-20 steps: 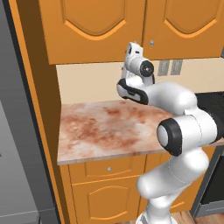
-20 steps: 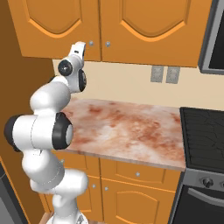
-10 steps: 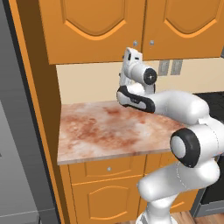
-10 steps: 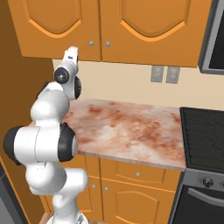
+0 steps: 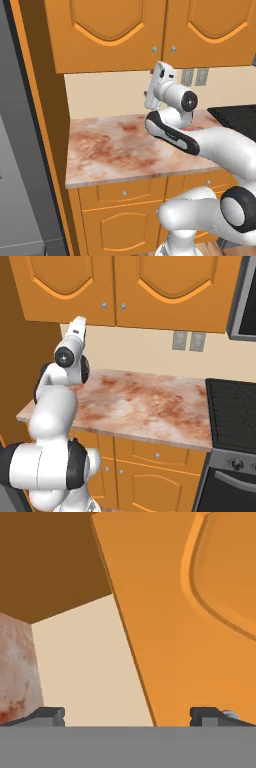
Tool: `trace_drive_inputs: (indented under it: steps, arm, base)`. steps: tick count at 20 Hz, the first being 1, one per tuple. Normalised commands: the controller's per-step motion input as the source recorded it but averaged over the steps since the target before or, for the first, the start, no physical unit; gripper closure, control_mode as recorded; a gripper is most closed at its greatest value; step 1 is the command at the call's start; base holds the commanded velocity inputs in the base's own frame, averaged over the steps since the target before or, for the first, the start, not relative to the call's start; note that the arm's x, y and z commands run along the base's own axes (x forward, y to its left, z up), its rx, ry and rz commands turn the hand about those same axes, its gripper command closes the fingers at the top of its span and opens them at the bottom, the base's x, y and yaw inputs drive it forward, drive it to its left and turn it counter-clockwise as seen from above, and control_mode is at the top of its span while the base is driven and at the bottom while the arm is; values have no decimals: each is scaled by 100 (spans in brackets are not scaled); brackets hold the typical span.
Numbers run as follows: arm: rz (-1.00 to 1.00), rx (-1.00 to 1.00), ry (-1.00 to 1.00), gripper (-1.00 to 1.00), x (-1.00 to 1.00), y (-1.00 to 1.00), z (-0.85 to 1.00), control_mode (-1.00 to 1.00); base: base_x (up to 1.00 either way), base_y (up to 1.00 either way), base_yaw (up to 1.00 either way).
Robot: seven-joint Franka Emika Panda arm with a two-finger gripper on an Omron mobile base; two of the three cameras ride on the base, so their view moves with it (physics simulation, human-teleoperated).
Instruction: Close all open cabinet doors.
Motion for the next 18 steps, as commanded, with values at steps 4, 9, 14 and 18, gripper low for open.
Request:
trace_drive_inputs:
  steps: [4, 9, 14, 18]
  arm:
    - [-10, 24, 7, -100, -95, -1, 27, -100]
    - [-10, 27, 12, -100, -88, -9, 35, -100]
    - [-13, 28, 17, -100, -78, -19, 29, -100]
    - [-10, 28, 19, -100, -87, -22, 23, -100]
  base:
    - [0, 0, 0]
    - [0, 0, 0]
    - [0, 0, 0]
    - [0, 0, 0]
